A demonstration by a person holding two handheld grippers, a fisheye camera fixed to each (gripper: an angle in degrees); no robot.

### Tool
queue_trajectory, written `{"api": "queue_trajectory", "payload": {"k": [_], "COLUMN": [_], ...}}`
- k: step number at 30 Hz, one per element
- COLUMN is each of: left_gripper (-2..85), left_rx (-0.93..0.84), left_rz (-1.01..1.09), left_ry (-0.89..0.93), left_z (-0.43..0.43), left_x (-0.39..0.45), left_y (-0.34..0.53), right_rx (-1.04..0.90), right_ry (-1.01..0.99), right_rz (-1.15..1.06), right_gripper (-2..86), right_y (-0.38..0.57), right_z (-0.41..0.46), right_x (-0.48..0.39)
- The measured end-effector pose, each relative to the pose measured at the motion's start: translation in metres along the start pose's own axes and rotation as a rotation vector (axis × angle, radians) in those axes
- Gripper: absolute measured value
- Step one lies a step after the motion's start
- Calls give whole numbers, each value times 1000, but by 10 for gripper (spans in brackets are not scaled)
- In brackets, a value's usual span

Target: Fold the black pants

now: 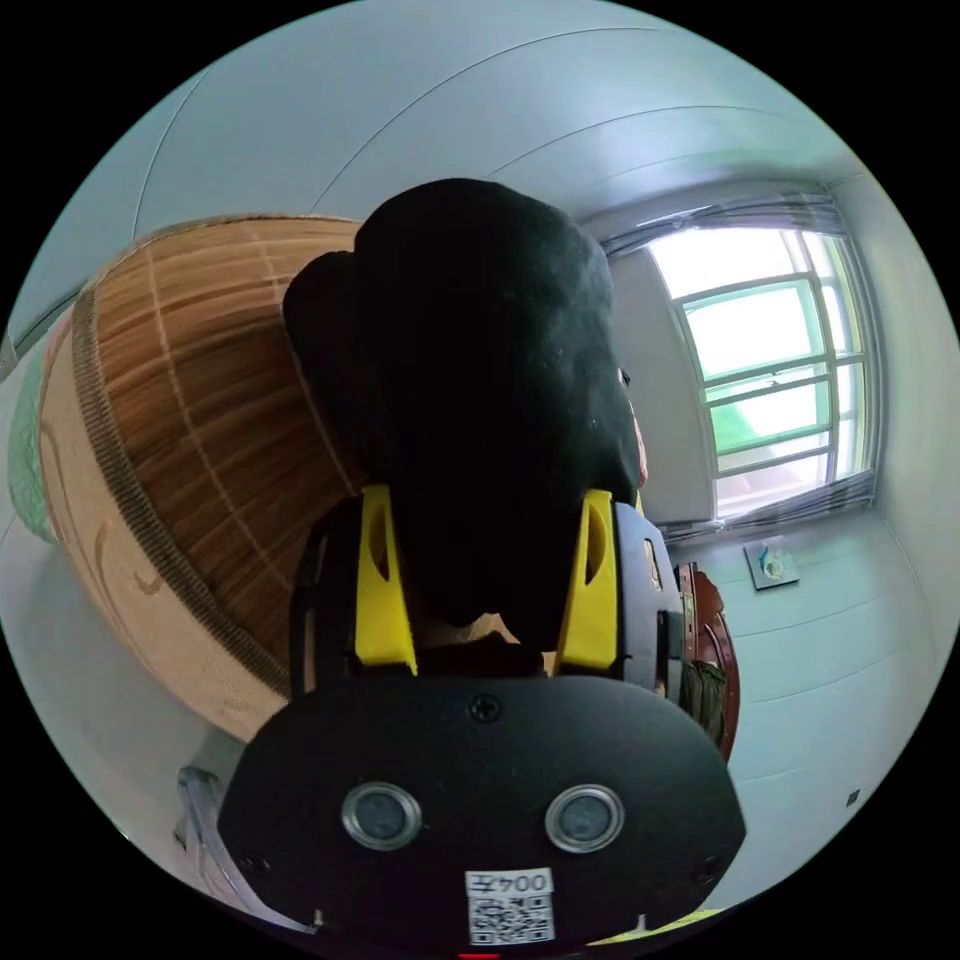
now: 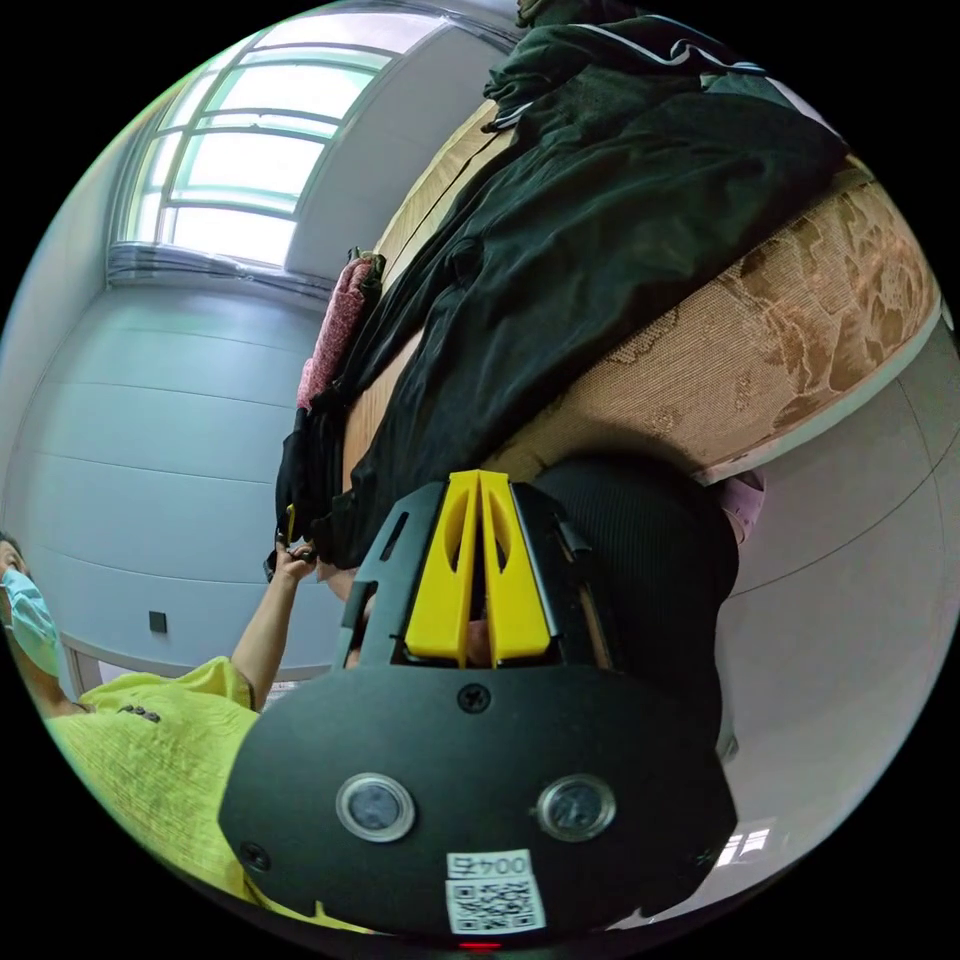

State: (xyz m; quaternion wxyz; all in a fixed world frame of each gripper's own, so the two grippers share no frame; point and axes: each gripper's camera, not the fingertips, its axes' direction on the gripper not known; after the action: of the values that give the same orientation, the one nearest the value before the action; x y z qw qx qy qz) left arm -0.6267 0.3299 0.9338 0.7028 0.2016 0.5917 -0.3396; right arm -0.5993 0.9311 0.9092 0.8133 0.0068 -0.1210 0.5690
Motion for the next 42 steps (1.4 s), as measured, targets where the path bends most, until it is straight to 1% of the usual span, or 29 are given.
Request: {"api": "queue_trajectory", "payload": {"k": [7, 9, 11, 14, 16, 18, 20, 22, 24, 28, 31, 32, 34, 35, 36, 39, 41, 42], "left_gripper": [236, 230, 219, 191, 185, 180, 175, 166, 155, 140, 123, 111, 71, 57, 47, 37, 36, 39], "left_rx": [5, -21, -55, -46, -70, -160, -199, -183, -110, -103, -120, -88, -60, -22, 50, 157, 150, 100], "left_rz": [65, 113, 150, 303, 419, 585, 665, 712, 777, 838, 916, 939, 936, 937, 936, 912, 919, 923], "left_ry": [-73, -116, -122, -43, -27, -126, -177, -225, -281, -342, -449, -484, -561, -633, -652, -647, -678, -710], "left_z": [52, 59, 56, 19, -5, -19, -22, -21, -18, 0, 16, 17, 17, 12, 0, -35, -39, -30], "left_x": [32, 47, 58, 75, 76, 66, 53, 44, 46, 57, 70, 75, 88, 102, 117, 147, 149, 141], "left_y": [-50, -64, -68, -49, -24, 23, 60, 91, 122, 157, 186, 195, 202, 206, 207, 199, 190, 181], "right_rx": [11, 16, 21, 31, 40, 37, 28, 15, 11, 15, 28, 30, 31, 29, 26, 25, 27, 29], "right_ry": [-24, -30, -41, -59, -73, -80, -77, -70, -61, -37, -24, -22, -9, -6, 1, 6, -5, -13], "right_rz": [25, 30, 34, 38, 41, 40, 38, 35, 37, 35, 34, 34, 33, 33, 32, 30, 33, 37], "right_gripper": [-7, -7, -7, -7, -7, -7, -7, -7, -7, -7, -7, -7, -7, -7, -7, -7, -7, -7], "right_y": [-5, -6, -6, -5, -4, -4, -4, -3, -2, 2, 5, 6, 6, 6, 6, 7, 7, 7], "right_z": [3, 4, 5, 6, 5, 6, 7, 8, 9, 11, 12, 12, 13, 13, 14, 14, 14, 14], "right_x": [10, 11, 13, 16, 19, 21, 22, 23, 23, 21, 19, 19, 19, 19, 19, 20, 22, 24]}}
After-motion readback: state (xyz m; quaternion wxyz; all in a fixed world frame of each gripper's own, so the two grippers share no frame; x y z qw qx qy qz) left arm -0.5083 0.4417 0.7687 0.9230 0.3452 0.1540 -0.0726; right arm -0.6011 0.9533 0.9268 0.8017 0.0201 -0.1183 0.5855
